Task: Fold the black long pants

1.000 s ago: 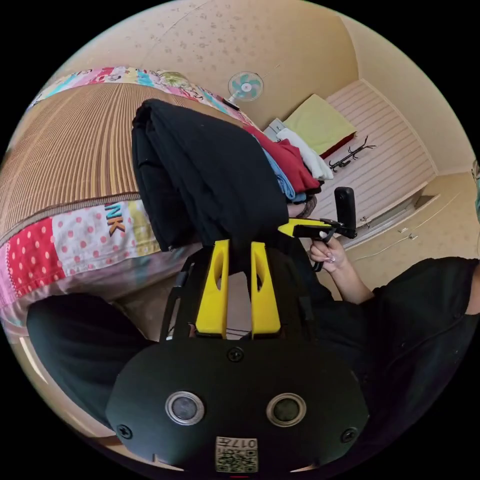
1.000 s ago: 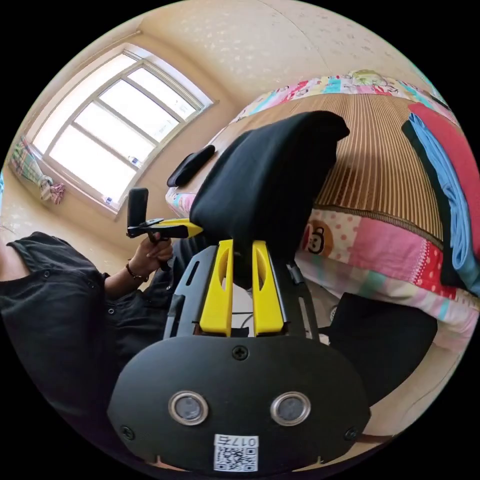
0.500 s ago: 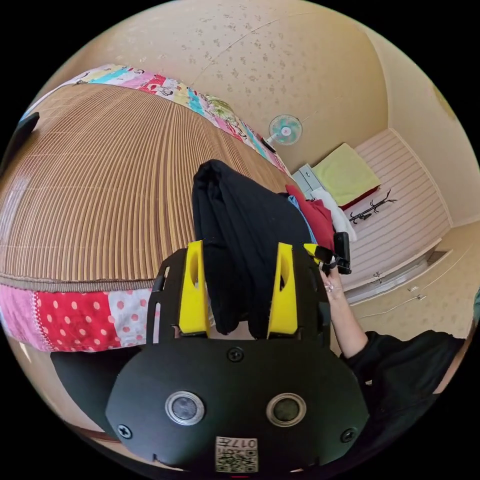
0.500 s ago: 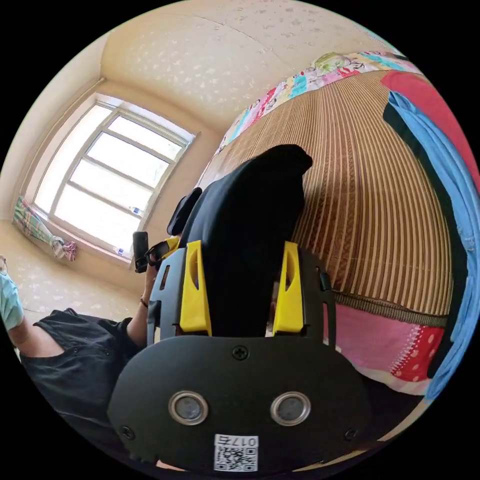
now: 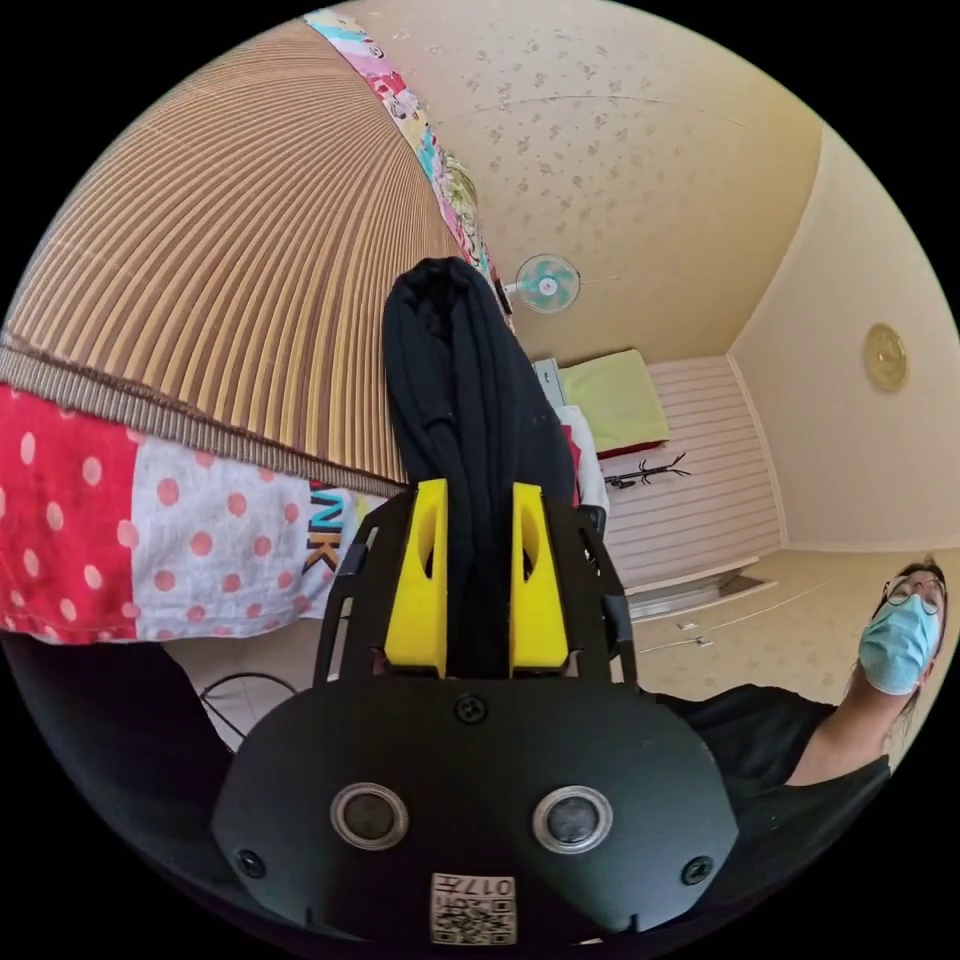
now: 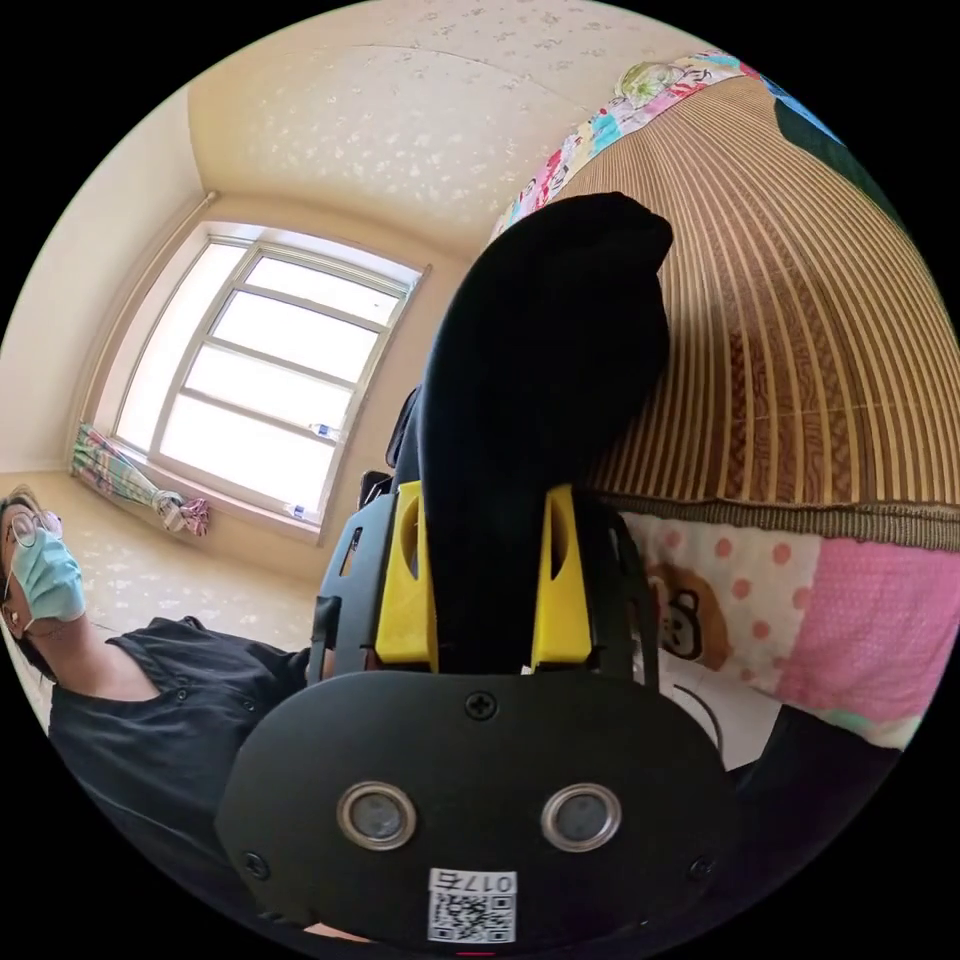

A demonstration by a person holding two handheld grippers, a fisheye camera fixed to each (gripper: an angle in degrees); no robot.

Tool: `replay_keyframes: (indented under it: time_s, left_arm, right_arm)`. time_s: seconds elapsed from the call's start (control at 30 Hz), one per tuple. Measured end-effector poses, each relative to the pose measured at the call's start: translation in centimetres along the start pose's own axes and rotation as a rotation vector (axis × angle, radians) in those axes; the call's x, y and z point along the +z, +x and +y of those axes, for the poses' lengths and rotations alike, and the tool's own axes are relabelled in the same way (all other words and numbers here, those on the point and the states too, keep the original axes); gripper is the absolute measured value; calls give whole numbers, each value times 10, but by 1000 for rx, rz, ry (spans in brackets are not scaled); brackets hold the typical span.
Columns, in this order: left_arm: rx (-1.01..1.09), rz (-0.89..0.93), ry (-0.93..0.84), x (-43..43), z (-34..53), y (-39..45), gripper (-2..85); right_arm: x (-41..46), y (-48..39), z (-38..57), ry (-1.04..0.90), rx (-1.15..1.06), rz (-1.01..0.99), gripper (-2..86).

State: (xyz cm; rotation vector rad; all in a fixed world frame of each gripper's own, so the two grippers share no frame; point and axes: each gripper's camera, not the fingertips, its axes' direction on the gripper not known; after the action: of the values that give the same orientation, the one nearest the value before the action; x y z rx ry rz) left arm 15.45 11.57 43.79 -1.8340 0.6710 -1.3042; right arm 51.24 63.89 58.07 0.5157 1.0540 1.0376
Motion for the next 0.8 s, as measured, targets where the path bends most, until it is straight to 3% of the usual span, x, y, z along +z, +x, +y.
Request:
replay_keyframes:
  time_s: [0.13,0.3,0.43,0.57,0.67,0.8]
  left_arm:
    - [84,-156,99,-78,-5,49,94]
    - [105,-128,279,-234,-34,75,88]
    - [230,-394,313,-379,-87,140,89]
    - [190,-606,378,-487,-156,161,102]
    - [142,-800,363,-538,-197,137,106]
    - [-44,-770,512,-575,-173,65,91]
  right_arm:
    - [38,-42,-25,-72,-68,-31,133]
    - [139,-92,-89,-111,-109,-221,130]
    - [255,-178,-151,-107,-245,-303,130]
    - [360,-227,-202,-52,-239,-336,132]
    - [450,-240,-221,-14,-221,-258,137]
    - [564,-189,-214,-226,-142,44,128]
